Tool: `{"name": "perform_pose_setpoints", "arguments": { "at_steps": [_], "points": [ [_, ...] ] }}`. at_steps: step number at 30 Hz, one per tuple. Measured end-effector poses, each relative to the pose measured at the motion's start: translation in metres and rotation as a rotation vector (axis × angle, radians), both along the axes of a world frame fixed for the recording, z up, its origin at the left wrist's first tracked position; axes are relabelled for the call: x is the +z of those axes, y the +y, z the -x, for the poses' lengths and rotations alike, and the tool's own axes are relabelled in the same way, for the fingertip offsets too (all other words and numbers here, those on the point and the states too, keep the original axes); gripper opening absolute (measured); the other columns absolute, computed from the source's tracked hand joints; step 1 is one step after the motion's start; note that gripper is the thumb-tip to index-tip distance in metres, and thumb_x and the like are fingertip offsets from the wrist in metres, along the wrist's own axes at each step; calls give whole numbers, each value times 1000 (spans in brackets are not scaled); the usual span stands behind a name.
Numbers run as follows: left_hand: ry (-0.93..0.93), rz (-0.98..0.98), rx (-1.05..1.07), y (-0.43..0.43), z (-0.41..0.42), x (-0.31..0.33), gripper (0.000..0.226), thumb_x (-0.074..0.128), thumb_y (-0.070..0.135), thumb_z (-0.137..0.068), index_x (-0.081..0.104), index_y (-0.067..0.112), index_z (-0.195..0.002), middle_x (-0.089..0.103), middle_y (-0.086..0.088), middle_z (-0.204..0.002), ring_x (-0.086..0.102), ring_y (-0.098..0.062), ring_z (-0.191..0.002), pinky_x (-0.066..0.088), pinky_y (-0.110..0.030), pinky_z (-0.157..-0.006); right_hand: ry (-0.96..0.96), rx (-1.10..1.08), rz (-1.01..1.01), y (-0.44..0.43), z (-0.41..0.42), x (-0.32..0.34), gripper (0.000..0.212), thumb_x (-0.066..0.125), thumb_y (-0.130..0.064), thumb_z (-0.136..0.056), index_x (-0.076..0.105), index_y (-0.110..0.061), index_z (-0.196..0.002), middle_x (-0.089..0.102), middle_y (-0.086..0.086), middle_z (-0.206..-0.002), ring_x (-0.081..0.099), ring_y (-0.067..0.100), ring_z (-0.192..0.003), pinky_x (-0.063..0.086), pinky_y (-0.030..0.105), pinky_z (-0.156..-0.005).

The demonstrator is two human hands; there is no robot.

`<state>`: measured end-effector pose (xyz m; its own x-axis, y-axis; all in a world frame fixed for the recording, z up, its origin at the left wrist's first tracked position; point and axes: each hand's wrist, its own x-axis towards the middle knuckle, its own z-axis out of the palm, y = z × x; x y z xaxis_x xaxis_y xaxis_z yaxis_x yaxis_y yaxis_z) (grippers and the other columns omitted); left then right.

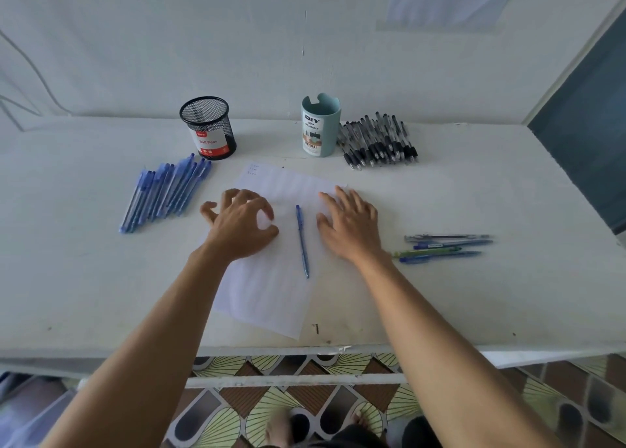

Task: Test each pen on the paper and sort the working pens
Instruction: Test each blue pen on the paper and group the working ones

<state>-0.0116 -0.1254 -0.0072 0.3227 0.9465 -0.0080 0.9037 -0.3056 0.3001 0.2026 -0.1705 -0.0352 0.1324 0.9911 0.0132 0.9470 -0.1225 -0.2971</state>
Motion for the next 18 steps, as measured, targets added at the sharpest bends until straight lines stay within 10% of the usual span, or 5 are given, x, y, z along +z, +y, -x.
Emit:
{"name": "perform_pose_setpoints", "arguments": {
  "at_steps": [8,18],
  "points": [
    [68,-46,35,-22,-44,-2,43,49,64,-89,55,22,-82,54,7,-85,47,-17,-90,27,-43,-87,49,-20,-21,0,-2,2,49,41,-40,-101,37,-34,-150,22,-1,-164,14,22,-151,12,42,-117],
    [-419,170,206,-16,-31,30,15,44,22,-101,51,12,-109,67,-10,-94,66,-29,-82,54,-38,-73,64,-12,-30,-4,7,4,52,37,-40,-89,43,-26,-139,23,3,-163,9,23,-152,11,47,-118]
  ]
}}
